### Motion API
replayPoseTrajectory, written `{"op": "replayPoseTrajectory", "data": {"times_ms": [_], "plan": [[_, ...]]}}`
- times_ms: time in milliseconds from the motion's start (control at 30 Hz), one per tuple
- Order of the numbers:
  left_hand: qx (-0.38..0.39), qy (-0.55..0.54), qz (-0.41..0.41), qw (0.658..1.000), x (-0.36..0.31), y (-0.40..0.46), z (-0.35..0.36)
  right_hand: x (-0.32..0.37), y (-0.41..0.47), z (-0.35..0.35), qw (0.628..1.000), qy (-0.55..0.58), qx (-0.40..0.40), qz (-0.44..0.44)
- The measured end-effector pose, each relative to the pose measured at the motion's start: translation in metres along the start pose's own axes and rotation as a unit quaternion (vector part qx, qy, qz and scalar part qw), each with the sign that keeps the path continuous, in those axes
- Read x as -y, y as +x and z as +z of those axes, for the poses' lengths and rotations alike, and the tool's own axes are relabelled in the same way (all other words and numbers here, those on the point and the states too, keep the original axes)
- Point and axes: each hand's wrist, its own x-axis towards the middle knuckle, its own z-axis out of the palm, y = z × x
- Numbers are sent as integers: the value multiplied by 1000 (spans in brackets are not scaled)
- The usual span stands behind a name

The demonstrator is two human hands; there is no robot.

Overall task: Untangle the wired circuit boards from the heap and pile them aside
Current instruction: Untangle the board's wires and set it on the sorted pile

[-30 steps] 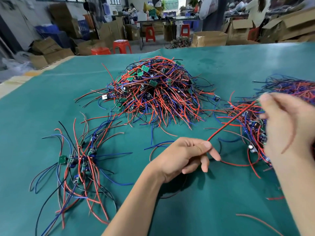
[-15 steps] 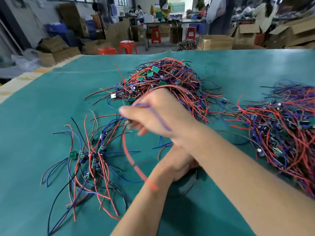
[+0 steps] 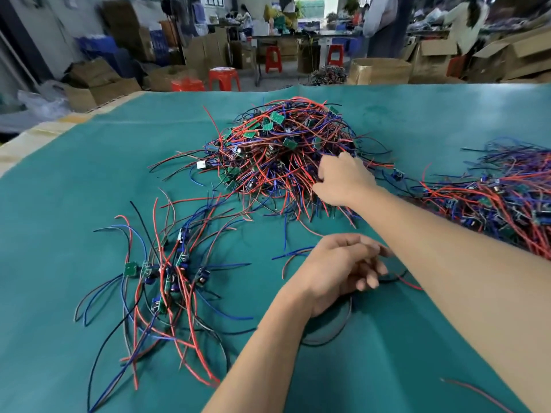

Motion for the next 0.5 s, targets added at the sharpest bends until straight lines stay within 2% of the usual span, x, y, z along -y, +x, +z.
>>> {"op": "replayPoseTrajectory", "data": {"times_ms": [100,233,333,500], "plan": [[-1,-7,-8,1000,-2,0,1,-14,-1,7,1000,-9,8,13],[1,1,-6,1000,-2,-1,0,-15,-3,0,1000,-15,-23,8],[2,-4,-6,1000,-3,-1,0,-20,-10,-5,999,-27,-3,21],[-14,-34,-8,999,-4,0,-1,-40,-30,-26,999,44,12,29]]}}
